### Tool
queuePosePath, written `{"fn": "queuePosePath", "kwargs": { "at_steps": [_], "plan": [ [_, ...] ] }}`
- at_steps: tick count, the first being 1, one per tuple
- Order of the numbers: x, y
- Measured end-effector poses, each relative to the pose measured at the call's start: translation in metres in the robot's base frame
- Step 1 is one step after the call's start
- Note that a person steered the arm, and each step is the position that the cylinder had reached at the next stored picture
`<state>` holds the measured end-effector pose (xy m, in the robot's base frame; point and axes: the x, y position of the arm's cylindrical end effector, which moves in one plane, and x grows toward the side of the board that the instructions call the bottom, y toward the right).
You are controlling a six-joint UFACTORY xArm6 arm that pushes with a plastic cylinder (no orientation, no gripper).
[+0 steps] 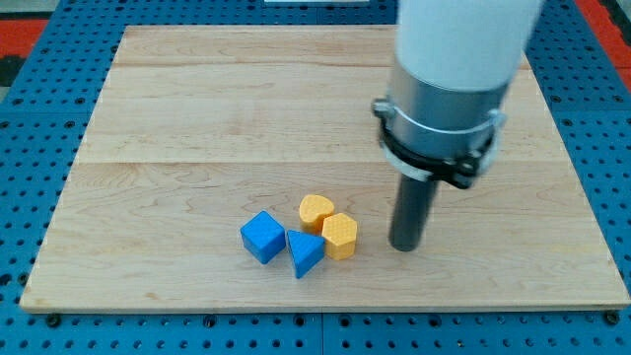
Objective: Slide the yellow hexagon to center
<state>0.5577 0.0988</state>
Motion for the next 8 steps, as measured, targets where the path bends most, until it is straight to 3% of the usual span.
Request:
{"fn": "queuePosePath", "kwargs": {
  "at_steps": [2,3,5,7,8],
  "plan": [
    [0.002,-0.059],
    [0.020,-0.049],
    [-0.055,-0.170],
    [-0.130,-0.200],
    [-0.097,-0.206]
  ]
}}
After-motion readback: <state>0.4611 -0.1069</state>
